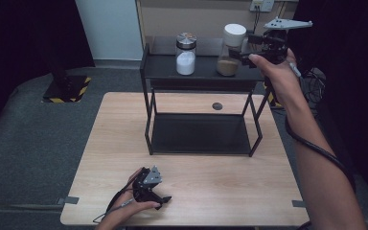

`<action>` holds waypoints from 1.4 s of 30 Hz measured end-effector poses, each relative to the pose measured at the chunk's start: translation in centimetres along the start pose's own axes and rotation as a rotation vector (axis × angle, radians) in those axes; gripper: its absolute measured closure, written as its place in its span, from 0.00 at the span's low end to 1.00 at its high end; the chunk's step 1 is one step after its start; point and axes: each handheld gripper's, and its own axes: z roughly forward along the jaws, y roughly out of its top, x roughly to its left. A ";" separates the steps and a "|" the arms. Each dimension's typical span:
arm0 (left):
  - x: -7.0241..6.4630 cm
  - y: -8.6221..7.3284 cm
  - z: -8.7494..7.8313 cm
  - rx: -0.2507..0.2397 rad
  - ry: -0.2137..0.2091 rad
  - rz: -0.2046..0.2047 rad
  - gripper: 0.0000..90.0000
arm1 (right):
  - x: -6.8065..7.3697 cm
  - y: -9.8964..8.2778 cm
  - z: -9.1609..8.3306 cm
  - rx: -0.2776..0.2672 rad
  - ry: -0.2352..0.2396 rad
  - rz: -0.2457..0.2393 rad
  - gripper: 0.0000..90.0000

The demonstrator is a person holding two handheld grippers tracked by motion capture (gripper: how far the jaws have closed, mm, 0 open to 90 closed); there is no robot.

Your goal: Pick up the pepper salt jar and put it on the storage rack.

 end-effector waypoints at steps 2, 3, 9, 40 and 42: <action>0.0 0.0 0.0 0.000 0.000 0.000 0.00 | 0.2 -0.2 -0.5 -0.004 -0.002 0.007 0.04; 0.0 0.0 0.0 0.000 0.000 0.000 0.00 | 0.3 -0.3 -0.6 -0.005 0.000 0.008 0.03; 0.0 0.0 0.0 0.000 0.000 0.000 0.00 | 0.8 -0.8 -1.5 -0.005 0.001 0.014 0.03; 0.0 0.0 0.0 0.001 0.000 0.001 0.00 | 4.5 -8.1 -3.9 -0.030 0.075 0.018 0.03; 0.0 0.0 0.0 0.001 0.000 0.001 0.00 | 4.6 -8.7 -4.0 -0.028 0.080 0.022 0.03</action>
